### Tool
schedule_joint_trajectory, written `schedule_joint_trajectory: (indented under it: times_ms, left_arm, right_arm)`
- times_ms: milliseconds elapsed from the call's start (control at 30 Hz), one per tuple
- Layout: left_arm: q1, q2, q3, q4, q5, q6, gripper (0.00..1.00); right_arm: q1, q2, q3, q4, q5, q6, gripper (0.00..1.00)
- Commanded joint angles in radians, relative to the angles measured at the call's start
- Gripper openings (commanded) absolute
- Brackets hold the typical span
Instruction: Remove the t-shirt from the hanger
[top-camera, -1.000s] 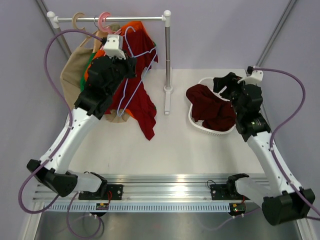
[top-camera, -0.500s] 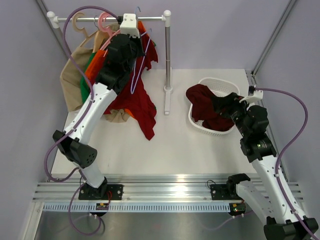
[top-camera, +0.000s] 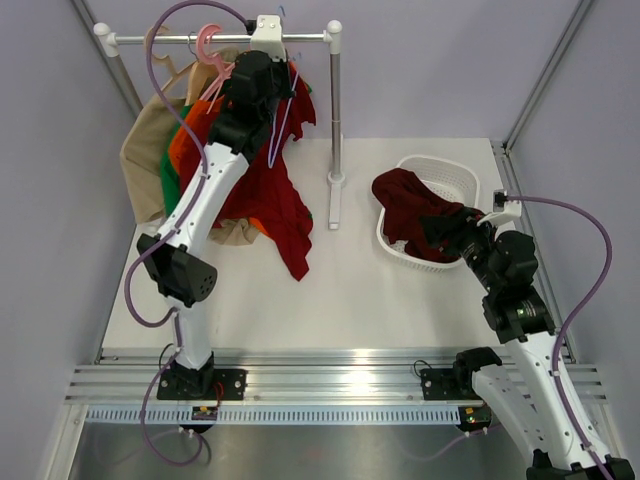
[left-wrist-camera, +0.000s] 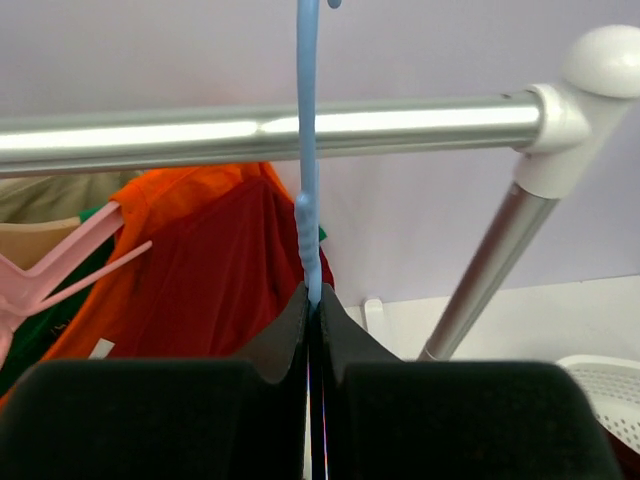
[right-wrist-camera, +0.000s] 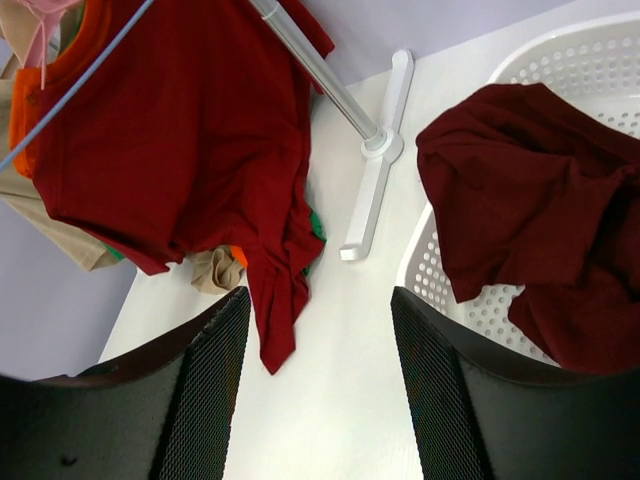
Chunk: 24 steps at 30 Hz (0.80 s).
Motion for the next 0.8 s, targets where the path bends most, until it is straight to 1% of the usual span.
schedule_joint_trajectory:
  times_ms: [0, 167, 300, 400, 433, 467, 533, 567, 667, 767]
  left_arm:
    - [0.023, 0.03, 0.093, 0.027, 0.053, -0.019, 0.0]
    - [0.05, 0.067, 0.107, 0.023, 0.095, -0.045, 0.0]
    - [0.052, 0.074, 0.08, 0.024, 0.115, -0.053, 0.0]
    - [0.052, 0.077, 0.06, 0.026, 0.124, -0.059, 0.0]
    - [0.052, 0.079, 0.057, 0.026, 0.124, -0.061, 0.0]
    - [0.053, 0.077, 0.054, 0.026, 0.122, -0.062, 0.0]
    - [0.055, 0.073, 0.047, 0.027, 0.121, -0.065, 0.0]
    - [0.055, 0.07, 0.046, 0.026, 0.119, -0.065, 0.0]
    - [0.061, 0.07, 0.043, 0.027, 0.119, -0.067, 0.02]
    - [0.073, 0.076, 0.026, 0.026, 0.148, -0.079, 0.02]
  right_arm:
    - [0.002, -0.021, -0.012, -0.027, -0.026, 0.007, 0.65]
    - [0.002, -0.032, -0.007, -0.038, 0.002, -0.002, 0.65]
    - [0.002, -0.013, 0.005, -0.056, 0.045, -0.01, 0.67]
    - [0.002, 0.031, 0.042, -0.102, 0.17, -0.027, 0.74]
    - [0.002, 0.043, 0.056, -0.134, 0.252, -0.028, 0.77]
    - [0.002, 0.056, 0.08, -0.145, 0.287, -0.03, 0.85]
    - [0.003, 0.083, 0.09, -0.138, 0.374, -0.018, 0.91]
    - [0.002, 0.091, 0.087, -0.124, 0.39, -0.013, 0.93]
    - [0.002, 0.138, 0.097, -0.084, 0.391, 0.002, 0.93]
    - [0.002, 0.174, 0.105, -0.058, 0.385, 0.013, 0.93]
